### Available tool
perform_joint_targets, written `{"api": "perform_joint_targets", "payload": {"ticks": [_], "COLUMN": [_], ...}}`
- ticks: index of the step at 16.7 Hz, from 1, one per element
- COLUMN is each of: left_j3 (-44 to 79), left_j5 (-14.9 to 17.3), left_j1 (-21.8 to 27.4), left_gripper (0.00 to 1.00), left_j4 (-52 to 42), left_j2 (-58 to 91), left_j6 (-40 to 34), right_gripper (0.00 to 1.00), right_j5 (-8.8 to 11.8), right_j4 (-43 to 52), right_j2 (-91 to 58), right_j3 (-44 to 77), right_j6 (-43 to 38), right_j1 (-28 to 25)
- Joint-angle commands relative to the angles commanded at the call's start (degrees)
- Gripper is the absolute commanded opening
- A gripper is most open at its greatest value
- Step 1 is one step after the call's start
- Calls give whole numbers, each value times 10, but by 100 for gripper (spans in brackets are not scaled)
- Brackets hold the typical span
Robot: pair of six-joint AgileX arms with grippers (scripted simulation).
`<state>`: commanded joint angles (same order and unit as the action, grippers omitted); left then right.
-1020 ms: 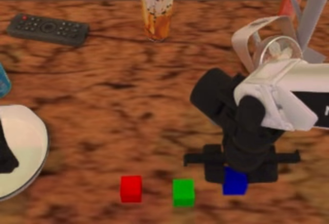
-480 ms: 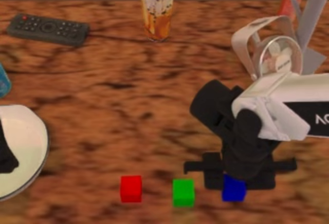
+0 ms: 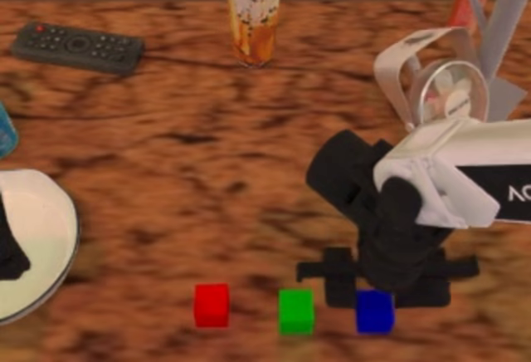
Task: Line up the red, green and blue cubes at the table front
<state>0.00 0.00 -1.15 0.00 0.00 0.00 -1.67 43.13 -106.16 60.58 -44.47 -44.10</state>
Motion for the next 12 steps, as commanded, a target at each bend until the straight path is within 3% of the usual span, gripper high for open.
{"api": "perform_joint_targets", "payload": {"ticks": [3,12], "left_j3": [0,0], "left_j5": [0,0], "left_j1": [0,0], "left_gripper": [100,100], "left_j4": [0,0], "left_j2": [0,0], "left_j6": [0,0], "right_gripper": [98,100], "right_j5": [0,0], "right_j4": [0,0], "right_j2": [0,0], "right_j3": [0,0], "right_j6": [0,0], "right_j1": [0,1]}}
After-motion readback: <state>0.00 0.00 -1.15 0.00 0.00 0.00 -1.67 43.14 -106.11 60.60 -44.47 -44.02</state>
